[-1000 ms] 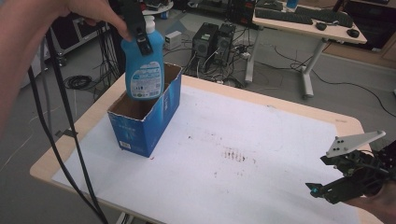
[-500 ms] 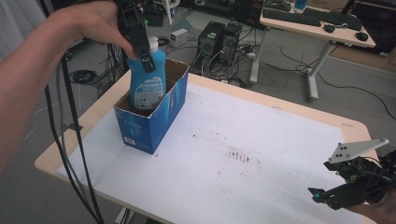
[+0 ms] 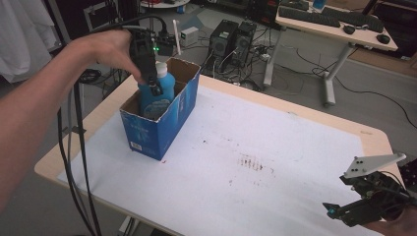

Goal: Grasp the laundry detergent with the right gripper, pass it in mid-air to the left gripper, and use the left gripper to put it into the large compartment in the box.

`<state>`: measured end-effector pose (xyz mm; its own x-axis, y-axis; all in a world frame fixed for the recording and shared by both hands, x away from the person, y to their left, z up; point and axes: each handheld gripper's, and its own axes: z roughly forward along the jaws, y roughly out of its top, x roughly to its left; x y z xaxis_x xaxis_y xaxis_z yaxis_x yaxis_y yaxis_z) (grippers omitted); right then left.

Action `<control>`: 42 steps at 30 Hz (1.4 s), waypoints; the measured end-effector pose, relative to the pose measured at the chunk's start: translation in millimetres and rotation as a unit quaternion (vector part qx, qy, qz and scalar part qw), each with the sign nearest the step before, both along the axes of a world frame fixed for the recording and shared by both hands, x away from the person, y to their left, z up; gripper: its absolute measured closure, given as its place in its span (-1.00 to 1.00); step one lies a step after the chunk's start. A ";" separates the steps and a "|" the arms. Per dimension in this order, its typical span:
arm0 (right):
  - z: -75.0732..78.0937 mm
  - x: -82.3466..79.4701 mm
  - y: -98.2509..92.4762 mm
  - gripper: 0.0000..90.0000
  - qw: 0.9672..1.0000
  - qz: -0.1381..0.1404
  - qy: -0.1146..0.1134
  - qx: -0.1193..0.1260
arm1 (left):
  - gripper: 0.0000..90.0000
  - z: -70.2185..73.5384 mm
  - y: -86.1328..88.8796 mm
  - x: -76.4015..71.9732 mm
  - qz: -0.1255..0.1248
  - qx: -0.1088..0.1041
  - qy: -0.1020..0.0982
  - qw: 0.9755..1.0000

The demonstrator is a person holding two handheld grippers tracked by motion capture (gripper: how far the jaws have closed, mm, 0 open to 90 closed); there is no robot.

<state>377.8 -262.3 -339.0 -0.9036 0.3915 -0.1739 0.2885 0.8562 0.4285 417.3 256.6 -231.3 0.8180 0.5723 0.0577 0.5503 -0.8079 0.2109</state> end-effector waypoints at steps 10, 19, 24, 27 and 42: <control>-5.6 -2.0 0.8 -0.74 1.000 0.000 0.002 -0.003 | -0.17 -30.0 1.0 3.0 -0.040 0.015 0.005 0.999; -8.4 -1.8 0.8 -0.74 1.000 -0.002 0.005 -0.004 | -0.17 -43.2 -3.2 4.1 -0.048 0.032 0.008 0.998; -9.2 -1.1 1.9 -0.74 1.000 -0.001 0.003 -0.003 | -0.18 -43.8 -3.2 3.7 -0.047 0.034 0.007 0.998; -9.2 -1.5 3.0 -0.74 1.000 0.000 0.003 -0.003 | -0.18 -43.6 -3.6 3.7 -0.049 0.040 0.009 0.998; -8.2 -4.1 0.8 -0.74 1.000 -0.002 0.001 -0.002 | -0.32 -45.6 -3.8 9.1 -0.039 0.040 0.009 0.998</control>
<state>373.7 -261.5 -347.2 -0.9029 0.3936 -0.1726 0.2923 0.8568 0.4247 426.5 252.8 -276.9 0.8608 0.5016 0.0863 0.4888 -0.8619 0.1350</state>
